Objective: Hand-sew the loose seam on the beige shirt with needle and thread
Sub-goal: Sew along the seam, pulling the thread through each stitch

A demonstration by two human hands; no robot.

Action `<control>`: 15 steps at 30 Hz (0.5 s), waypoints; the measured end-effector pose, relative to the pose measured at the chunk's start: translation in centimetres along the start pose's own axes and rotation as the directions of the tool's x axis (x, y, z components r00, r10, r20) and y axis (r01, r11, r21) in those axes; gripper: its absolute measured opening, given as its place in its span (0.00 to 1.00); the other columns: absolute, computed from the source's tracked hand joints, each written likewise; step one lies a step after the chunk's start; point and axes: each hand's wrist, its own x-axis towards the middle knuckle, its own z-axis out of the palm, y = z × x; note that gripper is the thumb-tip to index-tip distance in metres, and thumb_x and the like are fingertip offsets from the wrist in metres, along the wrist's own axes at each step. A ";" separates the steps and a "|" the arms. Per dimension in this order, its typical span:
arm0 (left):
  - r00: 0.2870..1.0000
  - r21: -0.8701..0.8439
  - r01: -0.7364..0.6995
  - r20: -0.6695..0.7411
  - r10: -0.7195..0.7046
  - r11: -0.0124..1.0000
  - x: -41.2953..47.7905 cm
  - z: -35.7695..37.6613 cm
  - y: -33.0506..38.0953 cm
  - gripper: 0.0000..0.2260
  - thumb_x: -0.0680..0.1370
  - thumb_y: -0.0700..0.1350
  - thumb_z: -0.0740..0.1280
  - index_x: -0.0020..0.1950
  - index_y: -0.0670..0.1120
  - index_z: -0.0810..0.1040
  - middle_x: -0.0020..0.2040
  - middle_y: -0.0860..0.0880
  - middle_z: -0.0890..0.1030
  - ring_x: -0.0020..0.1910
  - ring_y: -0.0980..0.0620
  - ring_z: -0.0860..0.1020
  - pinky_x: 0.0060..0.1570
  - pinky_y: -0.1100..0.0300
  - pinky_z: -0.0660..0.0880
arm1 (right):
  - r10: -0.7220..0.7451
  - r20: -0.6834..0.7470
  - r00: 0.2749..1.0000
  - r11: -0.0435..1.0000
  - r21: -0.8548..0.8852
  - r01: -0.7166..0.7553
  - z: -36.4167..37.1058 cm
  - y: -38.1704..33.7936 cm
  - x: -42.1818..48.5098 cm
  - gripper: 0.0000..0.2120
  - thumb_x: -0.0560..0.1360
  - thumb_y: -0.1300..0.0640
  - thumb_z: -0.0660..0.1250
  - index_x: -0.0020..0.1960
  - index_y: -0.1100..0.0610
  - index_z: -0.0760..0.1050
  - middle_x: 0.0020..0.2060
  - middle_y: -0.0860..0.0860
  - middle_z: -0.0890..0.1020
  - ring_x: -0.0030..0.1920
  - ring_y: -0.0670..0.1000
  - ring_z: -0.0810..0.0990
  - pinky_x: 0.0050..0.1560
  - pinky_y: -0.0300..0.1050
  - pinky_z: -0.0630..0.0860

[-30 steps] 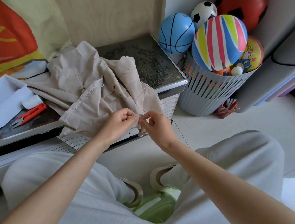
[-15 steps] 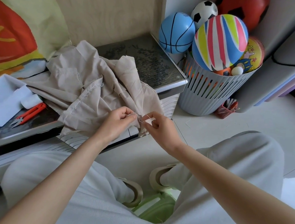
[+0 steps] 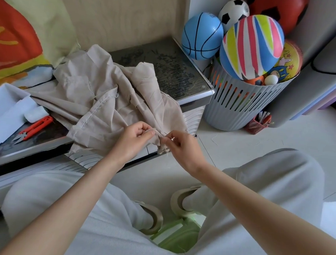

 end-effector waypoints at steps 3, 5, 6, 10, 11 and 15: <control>1.000 -0.016 -0.006 -0.015 0.006 1.000 0.0 0.0 -0.1 0.08 0.79 0.35 0.63 0.41 0.45 0.74 0.35 0.50 0.78 0.31 0.67 0.75 0.37 0.75 0.69 | 0.003 0.014 1.000 0.999 -0.053 -0.003 -0.3 0.8 -0.3 0.15 0.77 0.54 0.65 0.32 0.47 0.71 0.20 0.45 0.68 0.24 0.44 0.66 0.28 0.36 0.60; 1.000 -0.015 -0.001 -0.015 0.000 1.000 0.1 0.1 -0.2 0.08 0.79 0.35 0.63 0.41 0.45 0.74 0.36 0.49 0.78 0.30 0.66 0.75 0.36 0.75 0.69 | 0.006 0.079 0.997 0.994 -0.108 0.002 -0.1 1.4 -0.7 0.11 0.77 0.53 0.65 0.35 0.50 0.75 0.23 0.45 0.68 0.27 0.45 0.67 0.30 0.39 0.62; 1.000 -0.013 0.002 -0.017 -0.002 1.000 0.1 0.1 -0.2 0.08 0.78 0.35 0.63 0.41 0.45 0.74 0.35 0.49 0.78 0.30 0.66 0.75 0.36 0.75 0.69 | 0.011 0.113 0.994 0.992 -0.128 0.004 0.1 1.6 -0.9 0.09 0.77 0.53 0.65 0.38 0.51 0.77 0.24 0.46 0.69 0.28 0.45 0.67 0.31 0.40 0.63; 1.000 -0.008 0.013 -0.014 -0.013 1.000 0.1 0.2 -0.2 0.08 0.79 0.35 0.63 0.41 0.44 0.74 0.36 0.48 0.78 0.31 0.66 0.74 0.36 0.75 0.69 | 0.016 0.128 0.992 0.991 -0.135 0.002 0.4 1.8 -1.4 0.10 0.79 0.49 0.62 0.42 0.51 0.78 0.24 0.45 0.68 0.28 0.44 0.67 0.31 0.37 0.63; 1.000 -0.011 0.018 -0.012 -0.018 1.000 0.2 0.2 -0.1 0.08 0.79 0.35 0.63 0.41 0.44 0.74 0.37 0.47 0.78 0.33 0.64 0.75 0.37 0.74 0.69 | 0.015 0.092 0.996 0.993 -0.117 -0.004 0.3 1.7 -1.4 0.12 0.79 0.48 0.61 0.42 0.52 0.78 0.23 0.45 0.68 0.27 0.43 0.68 0.30 0.36 0.62; 1.000 0.015 0.029 0.008 -0.029 0.999 0.1 -0.1 0.0 0.05 0.78 0.36 0.64 0.43 0.43 0.75 0.39 0.45 0.77 0.40 0.55 0.71 0.36 0.73 0.66 | 0.015 -0.057 0.998 1.000 0.012 -0.015 -0.7 0.4 -0.9 0.12 0.82 0.52 0.55 0.46 0.56 0.73 0.27 0.42 0.70 0.29 0.40 0.70 0.32 0.36 0.64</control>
